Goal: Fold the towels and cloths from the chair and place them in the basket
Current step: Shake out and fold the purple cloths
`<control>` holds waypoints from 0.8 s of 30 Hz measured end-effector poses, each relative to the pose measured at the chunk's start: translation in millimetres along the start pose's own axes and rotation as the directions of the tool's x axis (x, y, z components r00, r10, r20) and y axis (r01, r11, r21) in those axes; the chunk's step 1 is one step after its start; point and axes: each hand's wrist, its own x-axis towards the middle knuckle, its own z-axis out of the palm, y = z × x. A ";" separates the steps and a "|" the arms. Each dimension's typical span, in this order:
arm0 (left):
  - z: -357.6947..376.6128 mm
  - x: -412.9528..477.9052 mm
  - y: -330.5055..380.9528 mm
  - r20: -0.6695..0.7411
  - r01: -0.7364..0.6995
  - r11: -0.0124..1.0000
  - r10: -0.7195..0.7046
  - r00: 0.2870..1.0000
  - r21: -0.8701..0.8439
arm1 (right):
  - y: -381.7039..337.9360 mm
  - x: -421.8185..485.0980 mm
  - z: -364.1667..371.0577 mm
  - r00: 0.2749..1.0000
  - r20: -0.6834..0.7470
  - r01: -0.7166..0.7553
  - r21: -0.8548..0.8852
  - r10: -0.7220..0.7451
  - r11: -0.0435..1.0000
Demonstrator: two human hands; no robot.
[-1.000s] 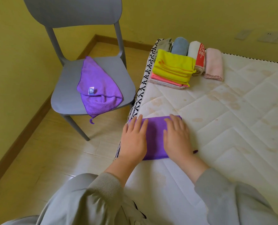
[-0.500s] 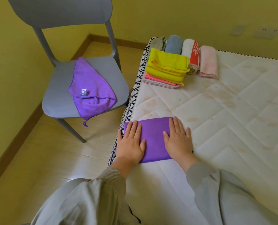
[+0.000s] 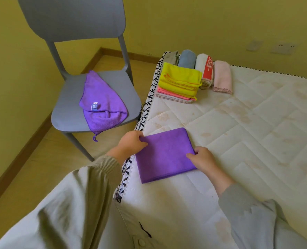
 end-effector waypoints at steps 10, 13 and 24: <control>9.2 -54.3 -25.5 0.821 0.312 0.927 -0.007 0.571 -0.209 | -61.2 31.6 -28.5 0.925 0.000 0.368 -0.260 -0.381 0.893; 12.6 -52.9 -20.0 0.720 0.211 0.977 -0.129 0.682 -0.024 | -58.8 32.5 -20.7 0.918 -0.133 0.308 -0.355 -0.374 0.883; 25.0 -28.0 5.8 0.411 0.491 0.260 -0.308 0.858 -0.831 | -17.9 20.7 -13.7 0.934 0.242 -0.341 0.385 0.262 0.858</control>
